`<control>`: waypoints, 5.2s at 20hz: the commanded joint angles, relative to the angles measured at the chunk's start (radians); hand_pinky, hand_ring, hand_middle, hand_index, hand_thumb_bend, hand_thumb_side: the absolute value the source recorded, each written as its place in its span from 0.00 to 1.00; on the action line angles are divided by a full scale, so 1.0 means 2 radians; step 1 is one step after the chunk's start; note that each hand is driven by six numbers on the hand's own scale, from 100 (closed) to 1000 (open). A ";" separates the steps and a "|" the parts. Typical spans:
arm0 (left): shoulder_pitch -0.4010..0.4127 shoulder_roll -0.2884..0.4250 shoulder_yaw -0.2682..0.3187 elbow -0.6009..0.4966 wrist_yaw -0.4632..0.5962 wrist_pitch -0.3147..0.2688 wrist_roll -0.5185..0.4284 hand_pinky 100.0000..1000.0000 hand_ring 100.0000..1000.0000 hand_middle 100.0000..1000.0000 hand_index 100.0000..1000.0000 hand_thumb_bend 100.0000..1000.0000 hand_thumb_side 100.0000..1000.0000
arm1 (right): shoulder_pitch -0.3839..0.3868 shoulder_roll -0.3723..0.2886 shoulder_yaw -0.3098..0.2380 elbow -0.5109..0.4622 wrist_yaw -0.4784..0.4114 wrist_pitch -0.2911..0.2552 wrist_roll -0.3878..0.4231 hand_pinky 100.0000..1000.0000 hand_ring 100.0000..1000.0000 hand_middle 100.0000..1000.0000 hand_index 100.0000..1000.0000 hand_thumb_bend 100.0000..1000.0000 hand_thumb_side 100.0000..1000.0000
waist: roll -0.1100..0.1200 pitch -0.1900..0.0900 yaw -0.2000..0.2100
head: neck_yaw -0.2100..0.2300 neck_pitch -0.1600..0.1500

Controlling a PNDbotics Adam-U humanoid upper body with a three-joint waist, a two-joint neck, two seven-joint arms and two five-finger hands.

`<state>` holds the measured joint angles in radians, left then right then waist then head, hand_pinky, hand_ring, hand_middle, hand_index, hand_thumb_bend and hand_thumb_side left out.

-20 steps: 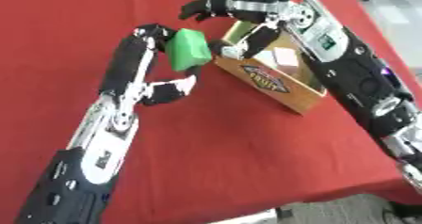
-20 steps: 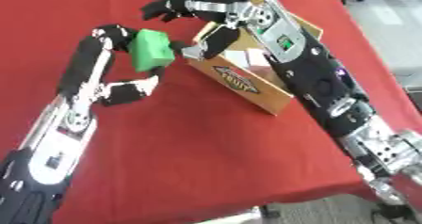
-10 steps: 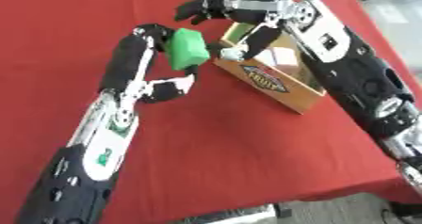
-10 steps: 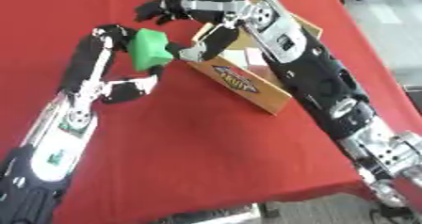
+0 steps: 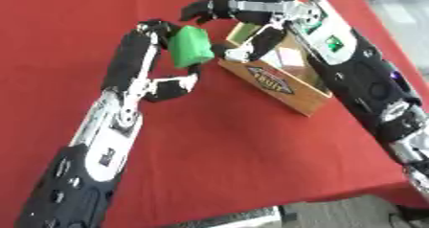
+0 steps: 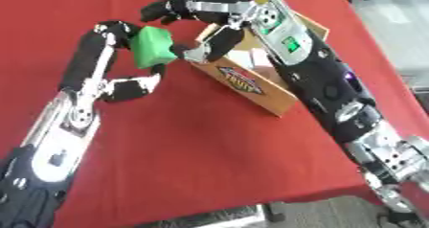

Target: Pick up the objects with one hand, pass them to the other hand, and then place them into the box on the other side of the table.

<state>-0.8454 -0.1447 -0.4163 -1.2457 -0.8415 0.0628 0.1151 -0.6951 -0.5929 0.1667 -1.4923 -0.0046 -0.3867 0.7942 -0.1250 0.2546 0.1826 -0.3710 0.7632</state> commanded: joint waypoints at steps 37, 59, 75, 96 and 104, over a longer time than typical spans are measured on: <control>-0.010 -0.009 -0.003 -0.029 0.011 0.026 -0.003 0.59 0.50 0.47 0.43 0.00 0.01 | 0.001 -0.016 0.009 -0.012 -0.010 -0.088 0.056 0.97 1.00 0.94 1.00 0.00 0.14 | 0.000 0.000 -0.007 | 0.010 0.002; -0.012 -0.008 -0.012 -0.046 0.018 0.023 -0.015 0.59 0.50 0.47 0.43 0.00 0.00 | 0.009 -0.015 0.004 -0.001 0.015 -0.107 0.056 0.97 1.00 0.94 1.00 0.00 0.15 | -0.001 0.005 -0.008 | 0.012 0.003; -0.011 -0.011 -0.016 -0.052 0.022 0.024 -0.022 0.58 0.50 0.48 0.43 0.00 0.00 | 0.008 -0.007 -0.001 0.014 0.027 -0.116 0.056 0.96 1.00 0.92 1.00 0.00 0.14 | -0.002 0.006 -0.008 | 0.009 0.003; -0.010 -0.013 -0.016 -0.038 0.020 0.027 -0.030 0.58 0.52 0.48 0.44 0.00 0.00 | 0.008 -0.006 0.000 0.001 0.001 -0.096 0.056 0.95 1.00 0.86 1.00 0.00 0.12 | -0.001 0.007 -0.012 | 0.008 0.003; -0.009 -0.013 -0.015 -0.037 0.020 0.030 -0.025 0.58 0.52 0.49 0.49 0.03 0.05 | 0.007 -0.002 -0.011 0.000 -0.028 -0.072 0.056 0.89 1.00 0.57 0.69 0.00 0.13 | -0.001 0.008 -0.013 | 0.008 0.003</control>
<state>-0.8459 -0.1556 -0.4413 -1.3187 -0.8004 0.1191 0.0636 -0.6625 -0.5839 0.1632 -1.4607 -0.0331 -0.4053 0.7756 -0.1303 0.2853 0.1606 -0.3529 0.7636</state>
